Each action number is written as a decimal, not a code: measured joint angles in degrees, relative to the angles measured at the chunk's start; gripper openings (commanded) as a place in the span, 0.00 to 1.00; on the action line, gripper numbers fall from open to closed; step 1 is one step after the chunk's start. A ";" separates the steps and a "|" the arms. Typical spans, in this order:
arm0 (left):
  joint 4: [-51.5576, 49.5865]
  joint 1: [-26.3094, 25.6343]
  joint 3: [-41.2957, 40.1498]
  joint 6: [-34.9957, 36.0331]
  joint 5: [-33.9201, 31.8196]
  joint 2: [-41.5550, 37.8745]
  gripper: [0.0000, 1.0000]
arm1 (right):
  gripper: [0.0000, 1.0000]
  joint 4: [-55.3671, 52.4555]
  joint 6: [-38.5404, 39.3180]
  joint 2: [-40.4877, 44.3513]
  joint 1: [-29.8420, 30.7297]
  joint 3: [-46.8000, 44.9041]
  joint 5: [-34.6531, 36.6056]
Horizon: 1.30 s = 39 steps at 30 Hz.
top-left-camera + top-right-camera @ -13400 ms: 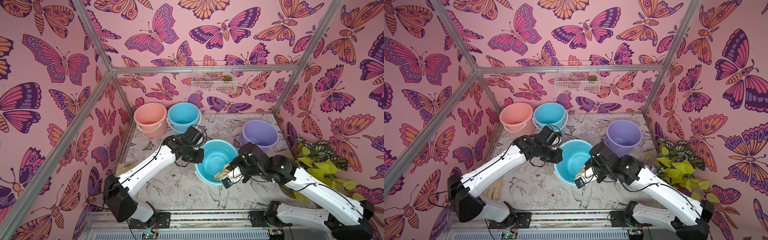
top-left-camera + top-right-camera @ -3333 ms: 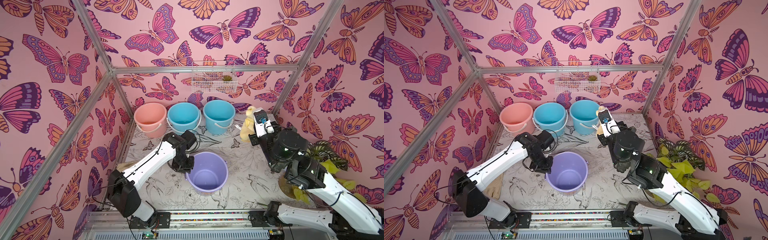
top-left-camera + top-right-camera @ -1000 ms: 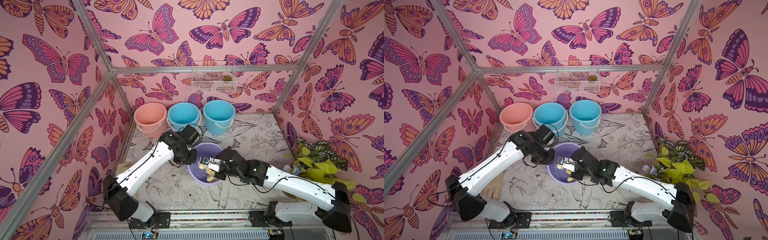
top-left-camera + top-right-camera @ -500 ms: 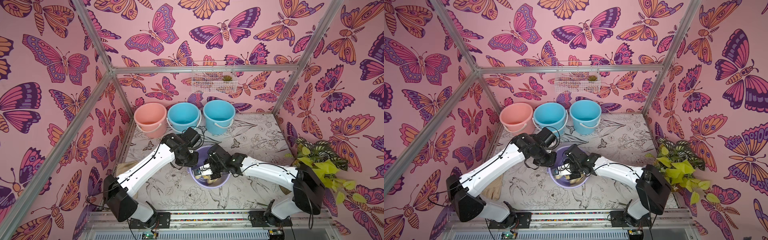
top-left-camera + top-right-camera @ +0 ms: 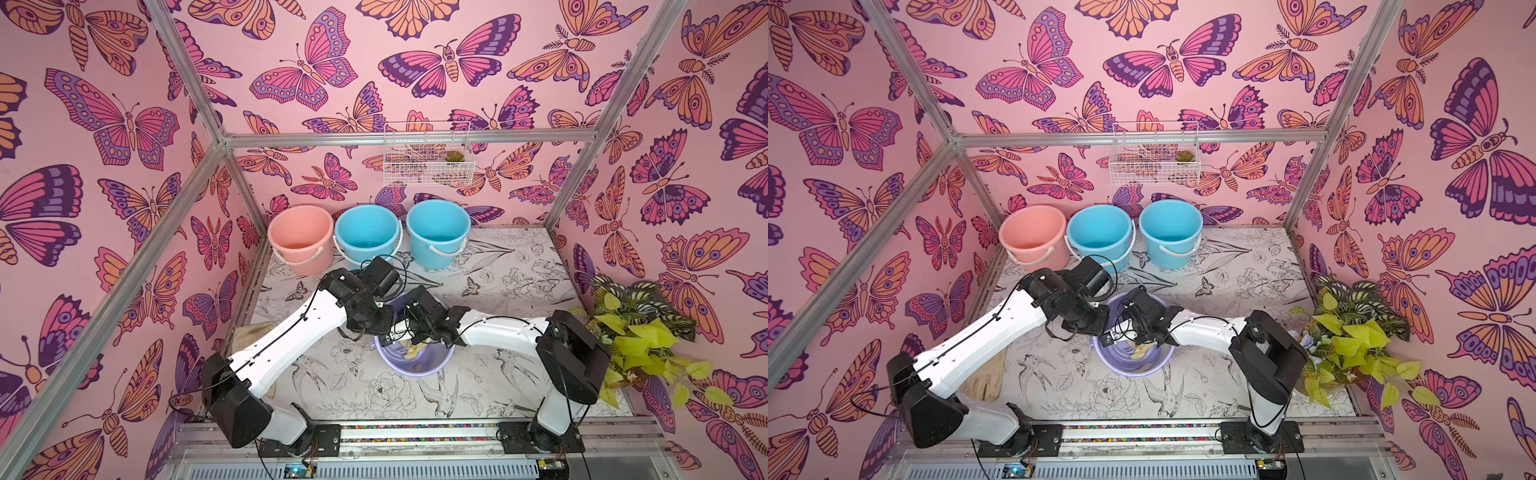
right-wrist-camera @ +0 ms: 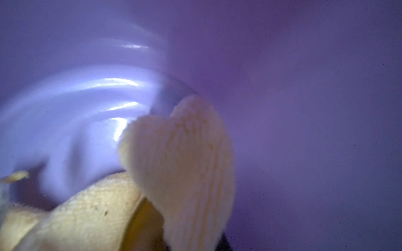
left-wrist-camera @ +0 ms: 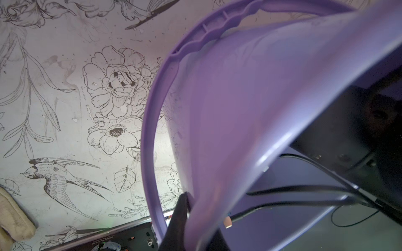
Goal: Wipe the inside of the bucket with a cloth
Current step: Wipe the dirt from the inside of the bucket.
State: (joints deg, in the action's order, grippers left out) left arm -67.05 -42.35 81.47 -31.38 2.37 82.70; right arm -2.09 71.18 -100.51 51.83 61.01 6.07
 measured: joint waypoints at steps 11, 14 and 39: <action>3.28 -0.81 -1.11 -1.07 -0.26 -0.61 0.00 | 0.00 -17.62 0.22 0.35 -0.11 4.94 9.33; 2.97 -1.16 -1.14 -1.01 0.02 -0.50 0.00 | 0.00 -23.89 -2.12 1.03 -0.11 5.03 7.91; 0.66 -1.81 -1.53 -0.55 0.42 0.44 0.00 | 0.00 -6.80 -13.79 3.30 -1.66 -2.97 -23.21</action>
State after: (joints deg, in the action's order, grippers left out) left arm -66.39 -44.16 79.94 -31.92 2.79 83.13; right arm -8.88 57.39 -97.21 50.17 58.04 -17.15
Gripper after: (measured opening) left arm 0.117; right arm 0.100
